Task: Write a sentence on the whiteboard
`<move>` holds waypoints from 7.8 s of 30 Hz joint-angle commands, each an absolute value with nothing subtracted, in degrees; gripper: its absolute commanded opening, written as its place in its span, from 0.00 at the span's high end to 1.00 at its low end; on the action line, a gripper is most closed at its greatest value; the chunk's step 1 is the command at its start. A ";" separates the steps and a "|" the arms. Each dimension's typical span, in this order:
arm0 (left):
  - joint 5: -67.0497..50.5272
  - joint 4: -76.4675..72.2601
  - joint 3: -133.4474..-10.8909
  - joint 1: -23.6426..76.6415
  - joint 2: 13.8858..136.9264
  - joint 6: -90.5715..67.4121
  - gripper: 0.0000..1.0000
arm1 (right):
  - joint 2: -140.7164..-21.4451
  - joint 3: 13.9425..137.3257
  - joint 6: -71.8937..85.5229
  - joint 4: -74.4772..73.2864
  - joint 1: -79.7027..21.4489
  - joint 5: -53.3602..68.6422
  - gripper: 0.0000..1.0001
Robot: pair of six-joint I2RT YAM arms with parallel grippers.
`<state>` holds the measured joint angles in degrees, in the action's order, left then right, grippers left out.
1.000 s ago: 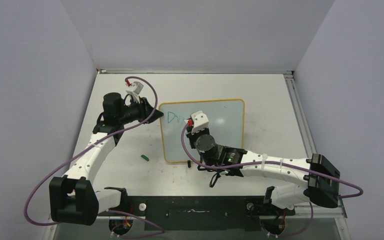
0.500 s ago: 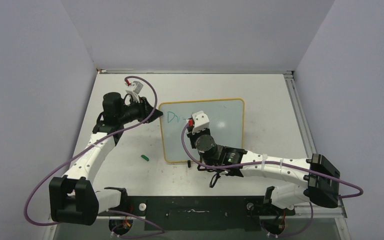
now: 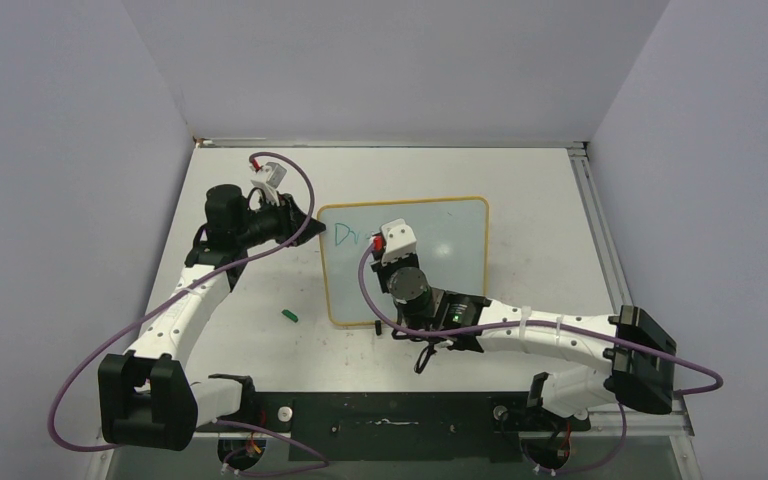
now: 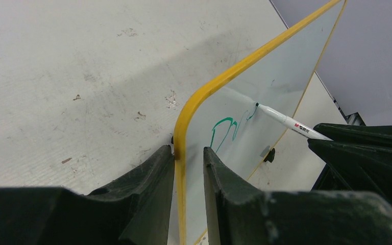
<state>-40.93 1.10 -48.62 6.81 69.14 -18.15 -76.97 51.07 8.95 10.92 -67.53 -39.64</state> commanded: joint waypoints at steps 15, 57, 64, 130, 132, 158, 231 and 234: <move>-42.68 -0.09 -51.39 7.10 68.65 -17.75 0.78 | -78.23 52.53 10.09 11.25 -68.37 -38.99 0.95; -41.14 -0.09 -51.23 7.16 68.91 -16.89 0.88 | -67.37 47.72 11.51 8.99 -69.68 -39.42 0.95; -41.26 -0.09 -51.16 7.21 68.51 -16.64 0.91 | -65.68 45.92 10.93 11.35 -66.76 -33.50 0.95; -42.07 1.47 -51.24 7.29 68.65 -16.61 0.93 | -68.56 43.04 9.81 12.71 -64.78 -37.34 0.95; -42.05 1.43 -51.26 7.33 68.70 -16.61 0.93 | -68.58 43.28 9.00 13.67 -64.69 -37.91 0.95; -42.09 1.42 -51.33 7.38 68.61 -16.61 0.94 | -68.88 42.80 9.59 13.65 -64.84 -37.76 0.95; -42.03 1.49 -51.33 7.38 68.77 -16.52 0.94 | -68.77 42.61 8.00 16.32 -64.93 -42.02 0.95; -42.09 1.51 -51.33 7.34 68.77 -16.46 0.94 | -68.68 42.88 7.35 16.90 -64.32 -42.17 0.95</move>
<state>-39.94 1.87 -48.90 6.83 69.34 -16.34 -68.51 41.54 9.15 13.43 -65.60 -39.90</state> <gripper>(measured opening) 0.070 0.150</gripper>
